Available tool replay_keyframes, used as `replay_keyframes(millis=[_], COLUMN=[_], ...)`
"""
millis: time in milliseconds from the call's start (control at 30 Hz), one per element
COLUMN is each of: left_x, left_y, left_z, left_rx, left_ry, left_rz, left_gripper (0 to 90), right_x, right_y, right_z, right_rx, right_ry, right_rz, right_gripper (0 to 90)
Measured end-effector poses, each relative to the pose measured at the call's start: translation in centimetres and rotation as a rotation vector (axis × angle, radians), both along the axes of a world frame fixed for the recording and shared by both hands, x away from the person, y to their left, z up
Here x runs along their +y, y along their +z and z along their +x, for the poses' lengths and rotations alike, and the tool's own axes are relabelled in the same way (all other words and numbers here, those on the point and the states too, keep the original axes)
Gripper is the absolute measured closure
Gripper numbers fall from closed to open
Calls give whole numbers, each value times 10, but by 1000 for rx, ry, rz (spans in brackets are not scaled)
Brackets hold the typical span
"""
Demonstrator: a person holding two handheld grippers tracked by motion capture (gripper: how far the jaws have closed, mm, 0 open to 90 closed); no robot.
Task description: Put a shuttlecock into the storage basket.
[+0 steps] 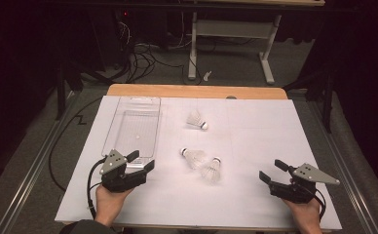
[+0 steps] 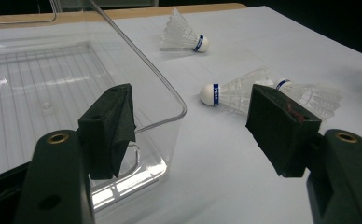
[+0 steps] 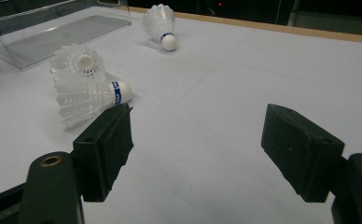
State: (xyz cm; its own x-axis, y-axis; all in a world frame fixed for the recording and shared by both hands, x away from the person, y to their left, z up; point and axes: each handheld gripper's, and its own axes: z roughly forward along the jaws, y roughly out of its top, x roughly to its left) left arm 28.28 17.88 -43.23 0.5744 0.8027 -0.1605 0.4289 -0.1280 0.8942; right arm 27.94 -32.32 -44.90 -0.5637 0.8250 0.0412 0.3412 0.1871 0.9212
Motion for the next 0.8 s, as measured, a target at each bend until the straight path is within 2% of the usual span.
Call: replay_keyframes(millis=[800], left_x=[-16], left_y=[5], left_z=[13], left_rx=[0], left_ry=[-28], left_rz=[4], left_gripper=[331], right_x=[0], right_y=[0], right_z=[0], right_rx=[-2], right_ry=[1], right_rz=[1], right_gripper=[250])
